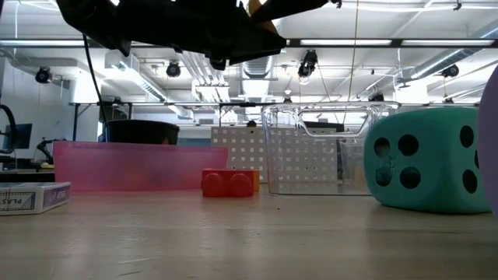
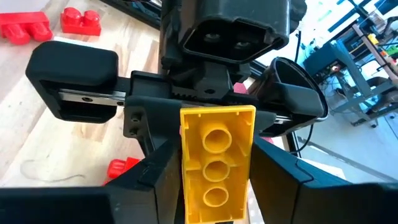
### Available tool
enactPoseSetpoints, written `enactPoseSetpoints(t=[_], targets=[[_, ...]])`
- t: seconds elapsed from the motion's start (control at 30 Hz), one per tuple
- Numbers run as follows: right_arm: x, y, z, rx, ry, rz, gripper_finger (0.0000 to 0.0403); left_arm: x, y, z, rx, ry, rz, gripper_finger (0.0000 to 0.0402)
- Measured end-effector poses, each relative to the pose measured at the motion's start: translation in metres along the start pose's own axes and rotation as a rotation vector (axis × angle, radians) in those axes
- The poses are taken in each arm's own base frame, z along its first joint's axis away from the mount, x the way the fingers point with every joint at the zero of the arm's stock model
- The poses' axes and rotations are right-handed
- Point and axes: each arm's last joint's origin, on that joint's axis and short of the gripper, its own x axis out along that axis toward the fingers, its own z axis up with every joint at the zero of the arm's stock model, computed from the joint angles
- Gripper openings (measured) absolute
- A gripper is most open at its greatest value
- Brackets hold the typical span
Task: Pick & Place Toys
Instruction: Put the yellow game piece into the red bin
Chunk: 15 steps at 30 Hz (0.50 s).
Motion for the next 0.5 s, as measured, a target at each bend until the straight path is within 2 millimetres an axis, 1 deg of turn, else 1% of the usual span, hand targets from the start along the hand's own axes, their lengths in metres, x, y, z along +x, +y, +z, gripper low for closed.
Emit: enactPoseSetpoints(t=[0.1,0.23,0.5], targets=[[0.0003,0.0001,-0.0008,-0.001,0.005,0.000,0.0192,0.0001,-0.0001,0.0004,0.000,-0.002,-0.001,0.0124],[0.0003,-0.0001,-0.0009,-0.001,0.006,-0.004,0.0210,0.0001,-0.0001,0.0003,0.000,-0.002,-0.001,0.0124],[0.0003,-0.0003,-0.0009,0.000,0.006,-0.007,0.0219,0.0001,-0.0001,0.0003,-0.016,-0.001,-0.001,0.0124]])
